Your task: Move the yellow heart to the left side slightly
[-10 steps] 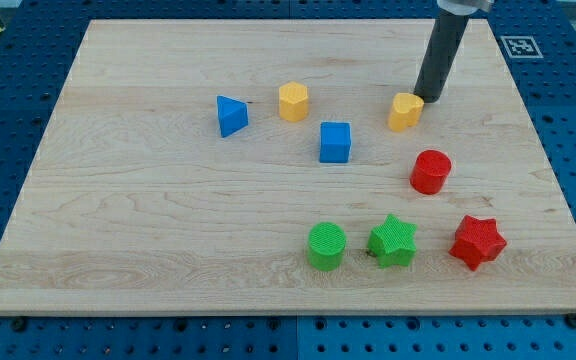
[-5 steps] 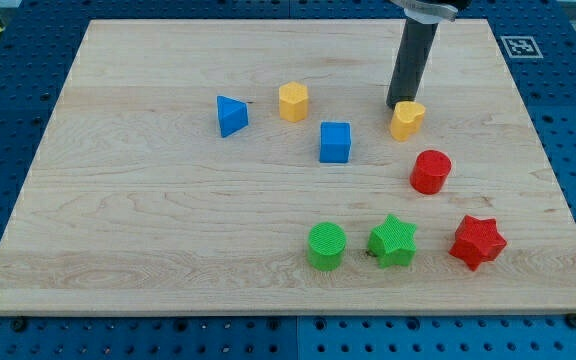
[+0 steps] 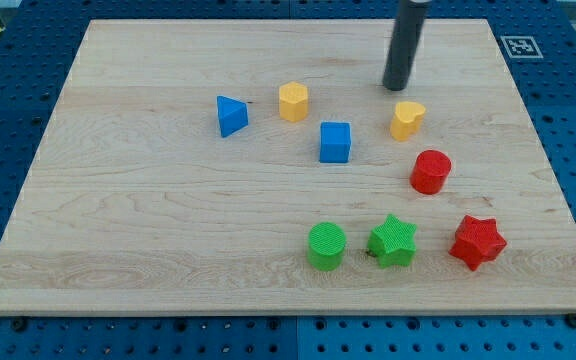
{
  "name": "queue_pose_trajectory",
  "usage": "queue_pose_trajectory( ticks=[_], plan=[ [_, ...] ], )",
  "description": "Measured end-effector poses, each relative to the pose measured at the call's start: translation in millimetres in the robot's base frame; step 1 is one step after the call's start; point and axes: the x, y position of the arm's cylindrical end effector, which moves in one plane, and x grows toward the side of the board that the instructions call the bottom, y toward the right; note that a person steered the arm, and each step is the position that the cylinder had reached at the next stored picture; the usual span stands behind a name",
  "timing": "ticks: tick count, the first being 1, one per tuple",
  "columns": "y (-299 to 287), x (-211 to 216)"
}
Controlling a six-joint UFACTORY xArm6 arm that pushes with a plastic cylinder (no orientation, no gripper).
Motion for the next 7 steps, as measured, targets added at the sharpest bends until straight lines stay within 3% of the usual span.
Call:
queue_pose_trajectory(
  ticks=[2, 7],
  plan=[
    [31, 63],
    [6, 63]
  ],
)
